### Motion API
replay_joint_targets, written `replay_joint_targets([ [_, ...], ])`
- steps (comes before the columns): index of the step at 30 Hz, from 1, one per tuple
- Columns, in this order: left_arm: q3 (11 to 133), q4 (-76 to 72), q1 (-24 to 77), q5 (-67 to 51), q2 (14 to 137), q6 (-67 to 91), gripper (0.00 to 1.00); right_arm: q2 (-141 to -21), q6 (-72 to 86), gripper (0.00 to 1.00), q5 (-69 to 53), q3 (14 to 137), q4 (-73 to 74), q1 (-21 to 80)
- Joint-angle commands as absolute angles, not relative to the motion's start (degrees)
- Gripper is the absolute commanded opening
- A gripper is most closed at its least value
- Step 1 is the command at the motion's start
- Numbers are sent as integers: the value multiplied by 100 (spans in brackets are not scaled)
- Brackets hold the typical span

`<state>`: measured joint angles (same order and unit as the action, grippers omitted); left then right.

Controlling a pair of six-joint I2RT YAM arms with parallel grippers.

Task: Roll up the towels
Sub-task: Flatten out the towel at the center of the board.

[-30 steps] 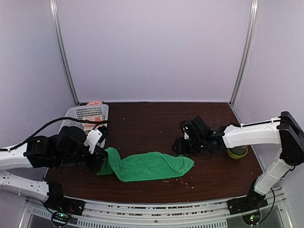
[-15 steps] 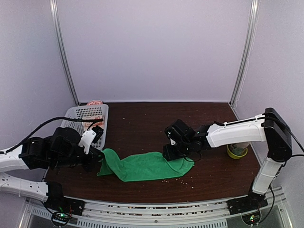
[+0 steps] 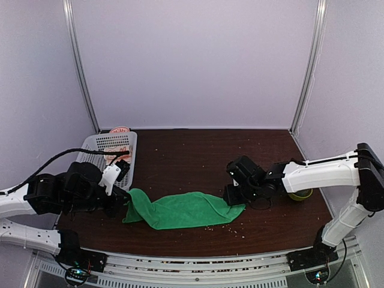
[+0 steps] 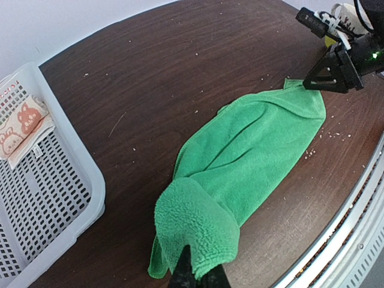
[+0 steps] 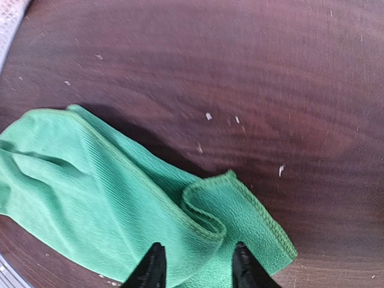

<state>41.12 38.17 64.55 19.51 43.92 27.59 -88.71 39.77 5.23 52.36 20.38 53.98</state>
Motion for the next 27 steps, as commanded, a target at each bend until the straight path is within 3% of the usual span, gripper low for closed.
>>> replay_joint_targets([
  [1, 4087, 3783, 6460, 2041, 4318, 2853, 0, -9027, 4300, 34, 401, 5010, 1859, 5372],
  [11, 4144, 3934, 6460, 2074, 4243, 2896, 0, -9435, 4435, 23, -54, 5068, 1418, 5314],
  [15, 4180, 3974, 6460, 2098, 4219, 2909, 0, -9282, 4432, 0, 7, 5111, 1478, 5250],
  [22, 4694, 4451, 6460, 2376, 4257, 2646, 0, -7160, 3619, 0, 1655, 5864, 2862, 5047],
  [27, 5131, 4578, 6460, 2633, 4469, 2331, 0, -6068, 2999, 0, 2107, 6655, 3573, 4958],
])
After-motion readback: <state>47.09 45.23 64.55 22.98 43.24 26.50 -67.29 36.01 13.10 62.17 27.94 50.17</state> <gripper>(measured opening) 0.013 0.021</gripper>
